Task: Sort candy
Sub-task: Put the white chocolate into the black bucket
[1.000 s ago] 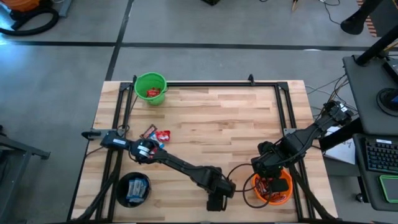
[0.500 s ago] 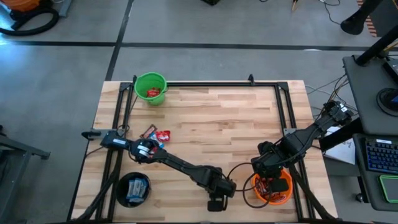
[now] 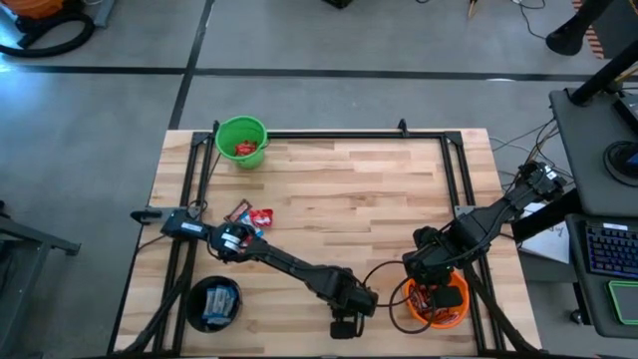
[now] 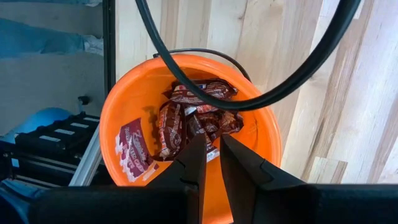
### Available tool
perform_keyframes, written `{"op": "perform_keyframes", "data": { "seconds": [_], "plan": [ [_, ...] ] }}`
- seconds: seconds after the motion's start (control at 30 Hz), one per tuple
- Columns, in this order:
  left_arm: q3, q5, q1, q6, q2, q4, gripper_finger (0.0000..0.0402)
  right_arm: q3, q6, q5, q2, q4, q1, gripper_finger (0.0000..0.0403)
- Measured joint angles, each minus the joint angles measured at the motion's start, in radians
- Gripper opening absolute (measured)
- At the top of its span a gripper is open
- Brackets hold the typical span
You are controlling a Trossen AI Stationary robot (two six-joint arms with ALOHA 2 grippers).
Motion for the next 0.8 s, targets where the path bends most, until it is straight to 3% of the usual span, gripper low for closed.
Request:
{"op": "perform_keyframes", "data": {
  "seconds": [0.4,0.8],
  "plan": [
    [0.033,-0.038,0.001,-0.040,-0.024,-0.211,0.0001,0.000,0.000,0.001,0.000,0.000,0.000,0.0038],
    [0.036,-0.070,-0.004,-0.100,-0.119,-0.299,0.0001,0.000,-0.003,0.001,0.000,0.000,0.000,0.0038]
  ]
}}
